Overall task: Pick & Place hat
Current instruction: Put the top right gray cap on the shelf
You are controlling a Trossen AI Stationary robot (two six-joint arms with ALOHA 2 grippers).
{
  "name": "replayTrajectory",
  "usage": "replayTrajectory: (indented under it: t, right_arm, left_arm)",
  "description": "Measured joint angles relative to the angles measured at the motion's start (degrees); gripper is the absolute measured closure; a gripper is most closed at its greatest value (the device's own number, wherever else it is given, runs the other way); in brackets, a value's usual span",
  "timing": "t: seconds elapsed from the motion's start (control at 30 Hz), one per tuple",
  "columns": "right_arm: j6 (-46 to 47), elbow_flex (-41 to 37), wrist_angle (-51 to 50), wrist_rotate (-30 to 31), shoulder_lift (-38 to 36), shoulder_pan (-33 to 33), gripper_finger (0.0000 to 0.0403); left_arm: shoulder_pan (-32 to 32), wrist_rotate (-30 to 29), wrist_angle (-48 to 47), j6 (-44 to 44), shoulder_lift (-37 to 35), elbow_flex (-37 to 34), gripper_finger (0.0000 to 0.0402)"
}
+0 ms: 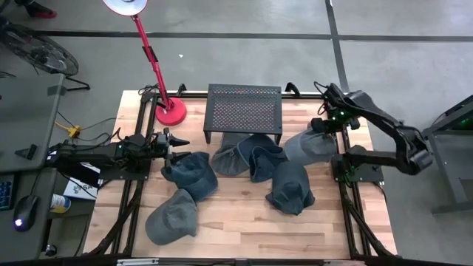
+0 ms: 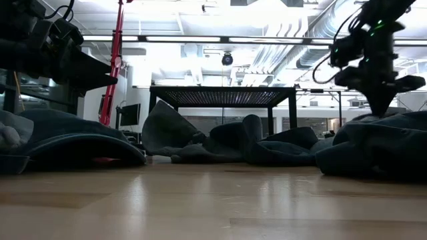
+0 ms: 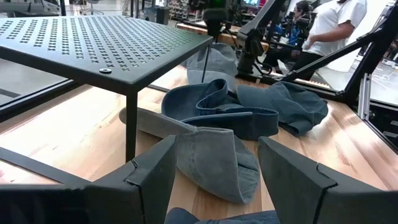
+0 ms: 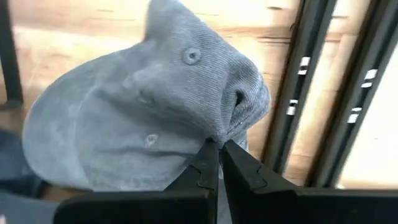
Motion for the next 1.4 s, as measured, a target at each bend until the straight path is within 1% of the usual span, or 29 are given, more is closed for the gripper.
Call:
replayTrajectory:
  t: [0.1, 0.23, 0.43, 0.63, 0.83, 1.1, 1.4]
  right_arm:
    - [-3.3, 0.8, -1.9, -0.1, -3.6, -0.1, 0.0402]
    - [-8.6, 4.9, -4.3, 0.2, -6.7, -0.7, 0.0402]
    - [-19.8, 14.8, -7.2, 0.1, -6.0, -0.9, 0.0403]
    - [-29.2, 27.3, -11.3, -0.1, -0.2, 0.7, 0.0403]
    - [-34.0, 41.4, -15.2, -0.1, 6.7, 4.4, 0.0402]
    - [-39.6, 58.3, -19.9, -0.2, 15.7, 13.0, 0.0402]
    - [-41.8, 73.6, -20.0, -1.0, 25.7, 22.1, 0.0402]
  left_arm:
    - [0.0, 0.0, 0.0, 0.0, 0.0, 0.0, 0.0181]
    - [0.0, 0.0, 0.0, 0.0, 0.0, 0.0, 0.0181]
    - [0.0, 0.0, 0.0, 0.0, 0.0, 0.0, 0.0181]
    - [0.0, 0.0, 0.0, 0.0, 0.0, 0.0, 0.0181]
    - [0.0, 0.0, 0.0, 0.0, 0.0, 0.0, 0.0181]
    - [0.0, 0.0, 0.0, 0.0, 0.0, 0.0, 0.0181]
    - [0.0, 0.0, 0.0, 0.0, 0.0, 0.0, 0.0181]
